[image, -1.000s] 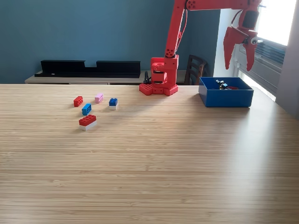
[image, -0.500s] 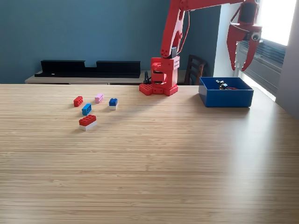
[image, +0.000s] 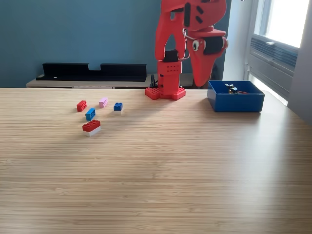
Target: Grasp a lego block and put it in the bin.
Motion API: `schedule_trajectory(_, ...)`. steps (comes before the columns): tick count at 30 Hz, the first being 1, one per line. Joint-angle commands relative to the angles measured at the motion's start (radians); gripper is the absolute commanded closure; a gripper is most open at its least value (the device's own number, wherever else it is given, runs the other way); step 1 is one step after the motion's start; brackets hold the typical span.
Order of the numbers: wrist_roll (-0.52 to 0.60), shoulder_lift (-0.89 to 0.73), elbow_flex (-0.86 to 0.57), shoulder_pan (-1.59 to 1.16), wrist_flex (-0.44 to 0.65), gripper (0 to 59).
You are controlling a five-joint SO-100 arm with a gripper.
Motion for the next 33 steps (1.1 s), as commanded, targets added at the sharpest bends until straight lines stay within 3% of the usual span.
schedule_trajectory(1, -0.02, 0.034, 0.025, 0.08, 0.02, 58.5)
schedule_trajectory(16, -0.051, 0.023, 0.015, 0.245, -0.057, 58.5)
schedule_trajectory(26, -0.046, 0.017, -0.095, 0.411, -0.074, 58.5)
schedule_trajectory(33, 0.008, 0.018, -0.109, 0.614, -0.075, 58.5)
